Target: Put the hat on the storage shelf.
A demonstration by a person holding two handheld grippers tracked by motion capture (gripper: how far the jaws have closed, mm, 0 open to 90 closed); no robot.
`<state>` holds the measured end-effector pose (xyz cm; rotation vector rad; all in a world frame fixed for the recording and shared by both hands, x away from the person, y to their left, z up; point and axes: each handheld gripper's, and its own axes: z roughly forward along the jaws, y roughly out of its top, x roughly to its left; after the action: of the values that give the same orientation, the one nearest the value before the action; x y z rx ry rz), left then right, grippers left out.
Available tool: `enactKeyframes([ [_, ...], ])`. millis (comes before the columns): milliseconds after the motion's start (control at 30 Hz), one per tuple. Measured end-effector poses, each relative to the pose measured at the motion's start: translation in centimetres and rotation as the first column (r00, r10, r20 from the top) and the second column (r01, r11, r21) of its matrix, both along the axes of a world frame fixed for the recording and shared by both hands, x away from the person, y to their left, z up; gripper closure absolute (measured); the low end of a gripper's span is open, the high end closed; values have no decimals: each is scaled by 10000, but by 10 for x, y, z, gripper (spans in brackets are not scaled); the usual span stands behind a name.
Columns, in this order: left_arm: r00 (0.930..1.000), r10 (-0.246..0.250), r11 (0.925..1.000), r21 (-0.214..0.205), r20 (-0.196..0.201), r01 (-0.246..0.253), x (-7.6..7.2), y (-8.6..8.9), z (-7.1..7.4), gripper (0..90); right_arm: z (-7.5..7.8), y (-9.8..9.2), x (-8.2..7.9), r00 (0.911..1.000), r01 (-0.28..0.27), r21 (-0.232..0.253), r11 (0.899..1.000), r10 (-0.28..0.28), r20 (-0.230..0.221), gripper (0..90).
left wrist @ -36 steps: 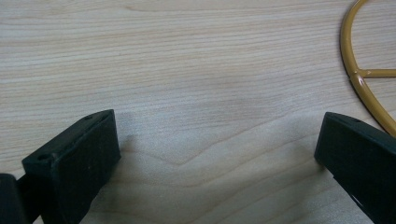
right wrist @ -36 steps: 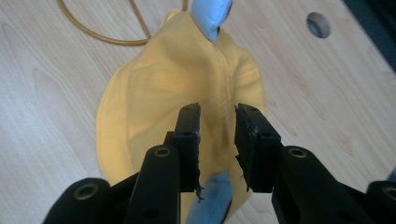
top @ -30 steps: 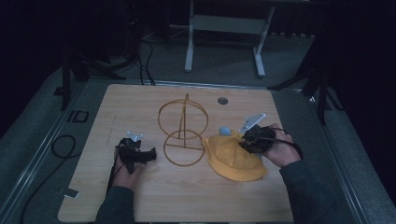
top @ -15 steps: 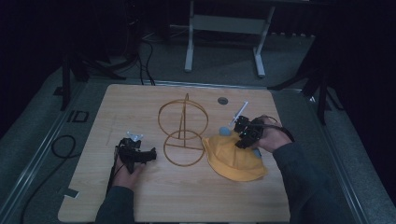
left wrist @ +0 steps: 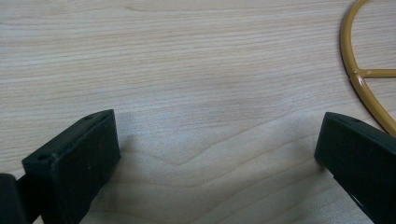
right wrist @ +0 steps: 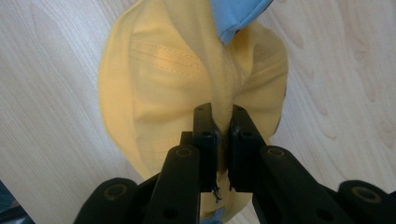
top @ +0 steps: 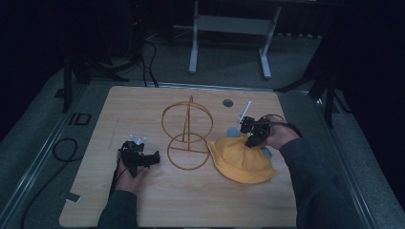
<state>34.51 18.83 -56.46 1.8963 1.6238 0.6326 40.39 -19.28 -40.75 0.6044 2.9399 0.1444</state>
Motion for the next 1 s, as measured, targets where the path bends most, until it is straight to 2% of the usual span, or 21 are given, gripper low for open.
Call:
enactKeyframes([
  [200, 10000, -20, 10000, 25, -22, 20, 0, 0, 0, 0, 14, -4, 0, 9991, -243, 237, 9994, 235, 359, 837],
  [567, 10000, -22, 10000, 29, -24, 22, 0, 0, 0, 0, 36, -4, 2, 9952, -816, 524, 9953, 785, 592, 837],
  [733, 10000, -22, 10000, 27, -24, 22, 0, 0, 0, 0, 44, -5, 3, 9935, -903, 576, 9942, 859, 754, 837],
  [867, 10000, -25, 10000, 32, -30, 25, 0, 0, 0, 0, 54, -9, 2, 9904, -959, 759, 9925, 875, 1071, 837],
  [1000, 10000, -24, 10000, 31, -34, 24, 0, 0, 0, 0, 60, -11, 2, 9897, -966, 837, 9918, 868, 1139, 838],
])
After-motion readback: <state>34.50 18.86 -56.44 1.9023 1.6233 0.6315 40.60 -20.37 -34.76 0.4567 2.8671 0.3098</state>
